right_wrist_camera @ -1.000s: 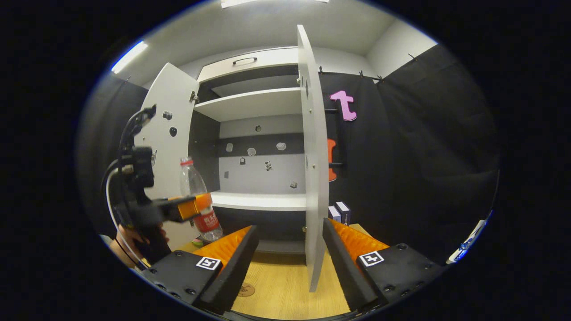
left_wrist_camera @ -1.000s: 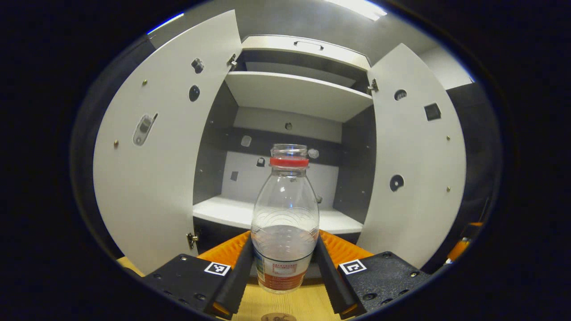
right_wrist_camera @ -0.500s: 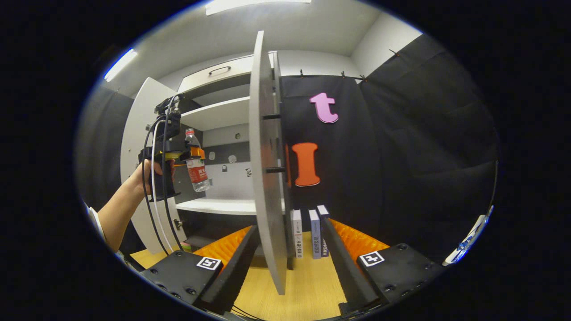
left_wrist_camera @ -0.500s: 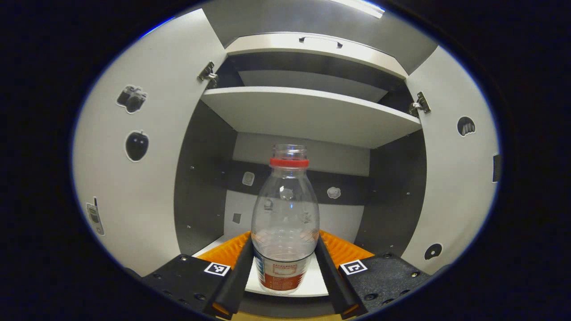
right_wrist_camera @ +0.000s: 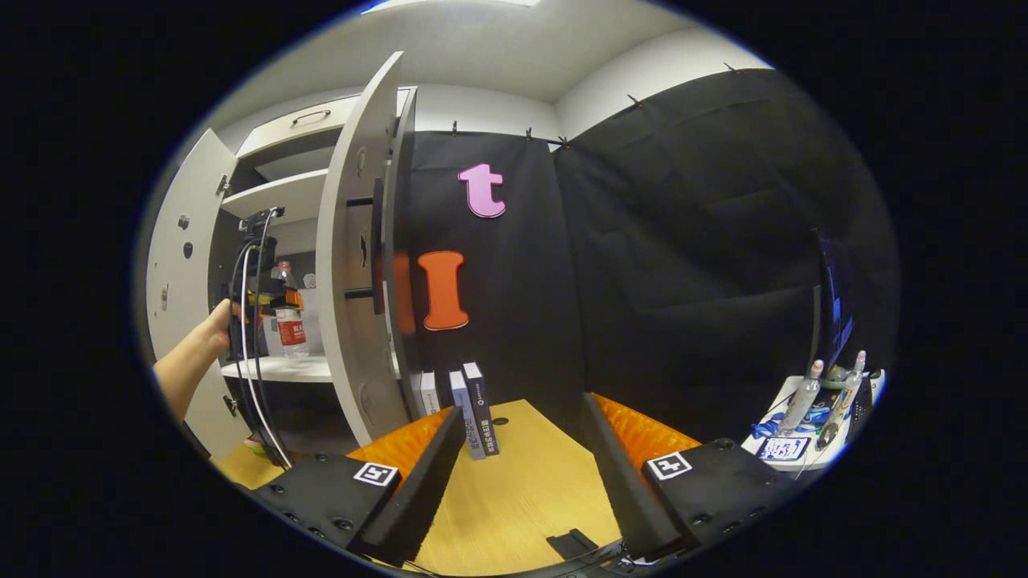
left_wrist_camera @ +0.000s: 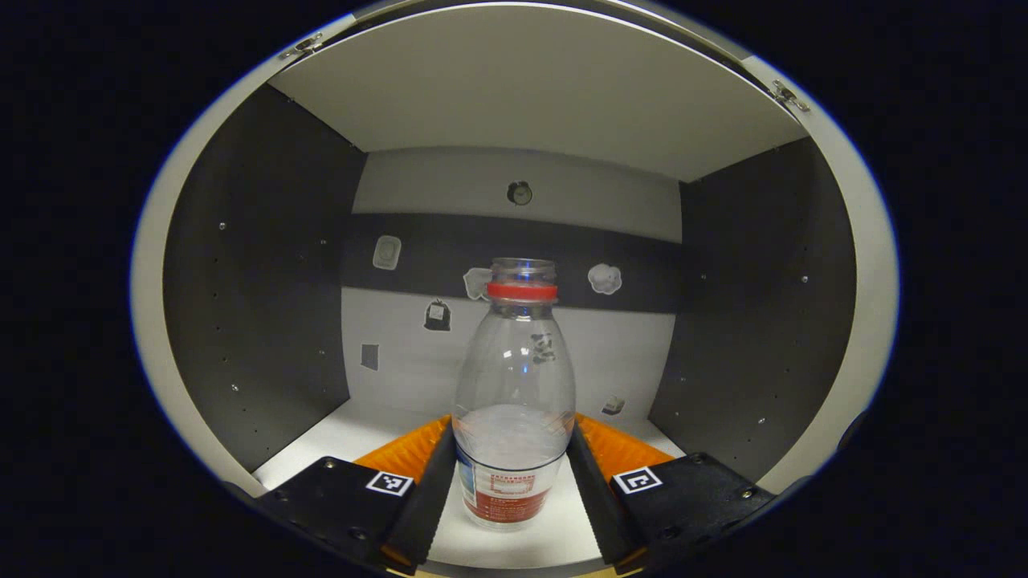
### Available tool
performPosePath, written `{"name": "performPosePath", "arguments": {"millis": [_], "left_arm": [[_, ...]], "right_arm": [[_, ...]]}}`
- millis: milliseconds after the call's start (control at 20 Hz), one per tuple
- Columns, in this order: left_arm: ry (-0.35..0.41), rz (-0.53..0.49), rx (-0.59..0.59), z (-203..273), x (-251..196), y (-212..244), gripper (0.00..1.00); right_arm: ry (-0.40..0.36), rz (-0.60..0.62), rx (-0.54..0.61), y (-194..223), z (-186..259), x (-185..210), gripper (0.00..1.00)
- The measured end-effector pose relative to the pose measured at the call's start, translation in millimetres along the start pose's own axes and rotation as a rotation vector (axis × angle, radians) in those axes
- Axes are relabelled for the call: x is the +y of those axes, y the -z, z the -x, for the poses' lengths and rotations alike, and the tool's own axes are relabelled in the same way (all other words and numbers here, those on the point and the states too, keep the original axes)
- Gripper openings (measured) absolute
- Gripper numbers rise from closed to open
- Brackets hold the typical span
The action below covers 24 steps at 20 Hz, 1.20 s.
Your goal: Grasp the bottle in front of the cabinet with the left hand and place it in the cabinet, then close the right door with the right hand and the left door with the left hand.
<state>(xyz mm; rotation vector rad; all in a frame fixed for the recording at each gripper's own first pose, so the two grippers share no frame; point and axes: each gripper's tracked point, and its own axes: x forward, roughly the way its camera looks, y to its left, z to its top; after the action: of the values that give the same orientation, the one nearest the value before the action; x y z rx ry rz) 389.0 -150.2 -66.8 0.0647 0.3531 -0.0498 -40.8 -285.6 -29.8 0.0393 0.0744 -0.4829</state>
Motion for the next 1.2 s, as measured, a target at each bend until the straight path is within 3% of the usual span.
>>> {"name": "performPosePath", "arguments": {"millis": [400,500,600,950,1200], "left_arm": [[0.032,-0.045,0.014,-6,-2,21,0.79],[0.001,-0.048,-0.019,-5,3,17,0.94],[0.016,-0.016,-0.070,3,1,4,0.96],[0.078,0.076,-0.295,78,2,-74,0.95],[0.082,0.054,-0.356,143,2,-98,0.92]], "right_arm": [[0.028,0.003,0.002,3,8,8,0.97],[0.019,0.003,0.009,4,8,11,0.97],[0.004,0.000,0.015,6,7,15,0.97],[-0.050,-0.004,0.028,6,3,27,0.97],[-0.129,0.009,0.025,0,-3,44,0.97]]}}
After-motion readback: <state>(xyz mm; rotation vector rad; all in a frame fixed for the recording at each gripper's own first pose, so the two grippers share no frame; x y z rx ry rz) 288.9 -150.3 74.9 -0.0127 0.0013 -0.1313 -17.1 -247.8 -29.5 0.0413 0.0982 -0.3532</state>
